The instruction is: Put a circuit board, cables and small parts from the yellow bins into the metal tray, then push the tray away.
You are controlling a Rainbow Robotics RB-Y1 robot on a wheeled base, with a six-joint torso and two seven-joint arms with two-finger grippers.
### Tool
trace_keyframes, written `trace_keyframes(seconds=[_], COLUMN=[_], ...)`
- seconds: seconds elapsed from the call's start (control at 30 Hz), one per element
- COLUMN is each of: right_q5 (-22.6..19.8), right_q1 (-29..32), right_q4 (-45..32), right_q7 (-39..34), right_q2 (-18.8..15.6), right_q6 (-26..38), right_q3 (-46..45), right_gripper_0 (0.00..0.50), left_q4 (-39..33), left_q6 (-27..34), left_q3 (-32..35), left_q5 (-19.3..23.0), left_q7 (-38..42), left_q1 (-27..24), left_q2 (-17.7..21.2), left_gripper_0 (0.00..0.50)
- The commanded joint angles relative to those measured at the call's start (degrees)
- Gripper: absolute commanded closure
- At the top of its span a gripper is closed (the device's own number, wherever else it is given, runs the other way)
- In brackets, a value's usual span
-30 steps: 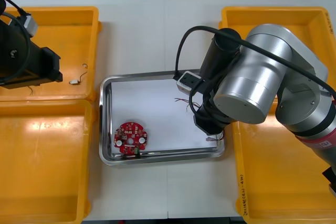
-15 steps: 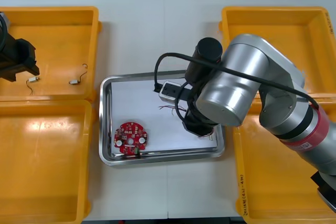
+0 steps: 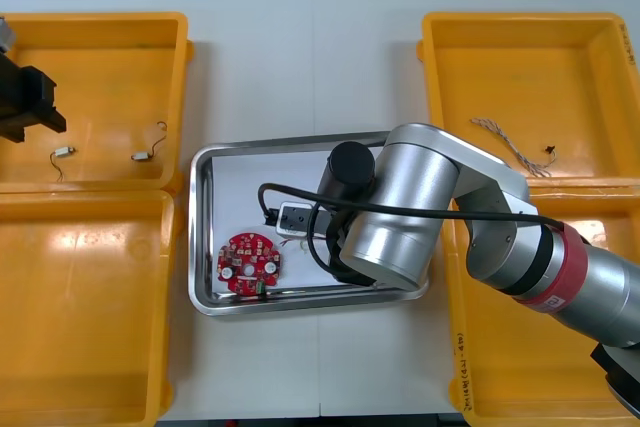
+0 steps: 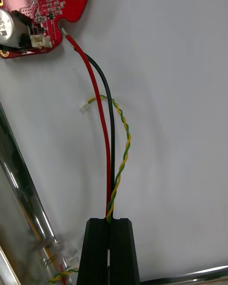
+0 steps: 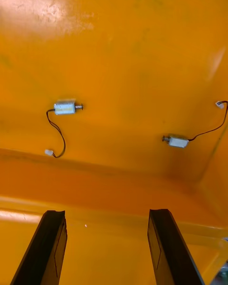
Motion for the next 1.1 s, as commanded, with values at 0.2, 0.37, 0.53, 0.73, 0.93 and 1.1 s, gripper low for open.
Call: trace_keyframes(seconds=[0.2,0.37,0.53,0.73,0.93,1.1], right_q5=[1.24,0.1,-2.19,-1.04,-0.96,-1.04], right_q1=[-2.95,-3.12,-3.21,-3.21,-3.21,-3.12], right_q4=[2.91,4.5,6.08,6.08,6.08,6.08], right_q7=[12.68,15.4,15.93,15.14,15.05,14.79], right_q2=[1.89,1.89,1.89,1.36,1.27,1.01], right_q6=[-1.61,-2.32,-3.46,-4.43,-4.43,-4.43], right_q3=[0.8,0.8,1.24,3.88,3.88,3.88], right_gripper_0=[0.5,0.5,0.5,0.5,0.5,0.455], left_q4=[8.34,14.06,18.45,21.7,23.29,24.78], left_q6=[-7.91,-12.21,-16.87,-20.56,-22.06,-25.13], left_q3=[-3.5,-7.01,-8.95,-11.67,-13.69,-16.42], left_q5=[-2.03,-3.17,-3.0,-2.56,-1.77,-0.63], left_q7=[-8.77,-13.34,-16.06,-16.94,-16.85,-16.68], left_q1=[-5.21,-7.15,-7.59,-7.5,-7.5,-7.5], left_q2=[2.8,2.8,2.8,2.8,2.8,2.71], left_gripper_0=[0.0,0.0,0.0,0.0,0.0,0.0])
